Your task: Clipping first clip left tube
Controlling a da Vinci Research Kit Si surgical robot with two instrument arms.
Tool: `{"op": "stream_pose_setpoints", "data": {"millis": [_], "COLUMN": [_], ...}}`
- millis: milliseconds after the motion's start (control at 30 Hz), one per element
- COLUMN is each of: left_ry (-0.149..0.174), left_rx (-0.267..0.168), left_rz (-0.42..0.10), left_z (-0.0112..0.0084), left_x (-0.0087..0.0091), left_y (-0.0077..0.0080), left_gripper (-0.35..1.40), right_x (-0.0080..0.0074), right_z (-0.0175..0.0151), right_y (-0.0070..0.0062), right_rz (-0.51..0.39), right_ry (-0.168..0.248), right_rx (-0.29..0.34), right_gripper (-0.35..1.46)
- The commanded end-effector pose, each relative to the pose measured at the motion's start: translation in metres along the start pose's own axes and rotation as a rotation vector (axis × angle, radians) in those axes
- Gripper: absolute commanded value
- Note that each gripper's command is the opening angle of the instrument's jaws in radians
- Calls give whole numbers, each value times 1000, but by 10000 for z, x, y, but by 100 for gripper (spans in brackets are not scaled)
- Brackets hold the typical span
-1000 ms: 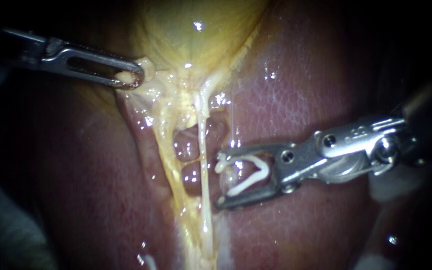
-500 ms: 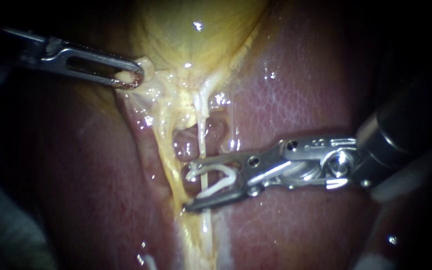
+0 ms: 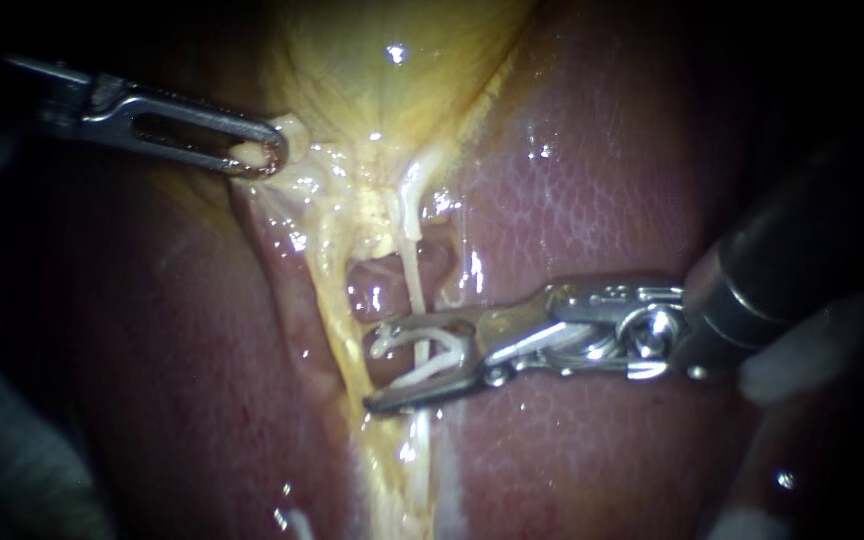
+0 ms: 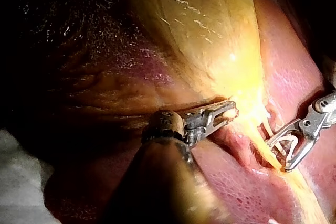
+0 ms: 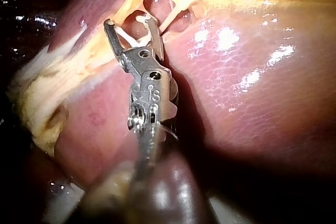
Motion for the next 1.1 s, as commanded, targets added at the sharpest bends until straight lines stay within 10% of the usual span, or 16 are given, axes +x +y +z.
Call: {"op": "stream_pose_setpoints", "data": {"millis": [33,500,1100], "left_ry": [0,0,0], "left_rx": [0,0,0], "left_rz": [0,0,0], "left_z": [0,0,0], "left_x": [0,0,0], "left_y": [0,0,0], "left_gripper": [-35,-35,-35], "right_x": [2,8,23], "right_z": [5,37,41], "right_y": [0,-17,-70], "right_rz": [1,21,18], "right_ry": [7,96,171], "right_rx": [3,110,280], "right_gripper": [50,50,48]}}
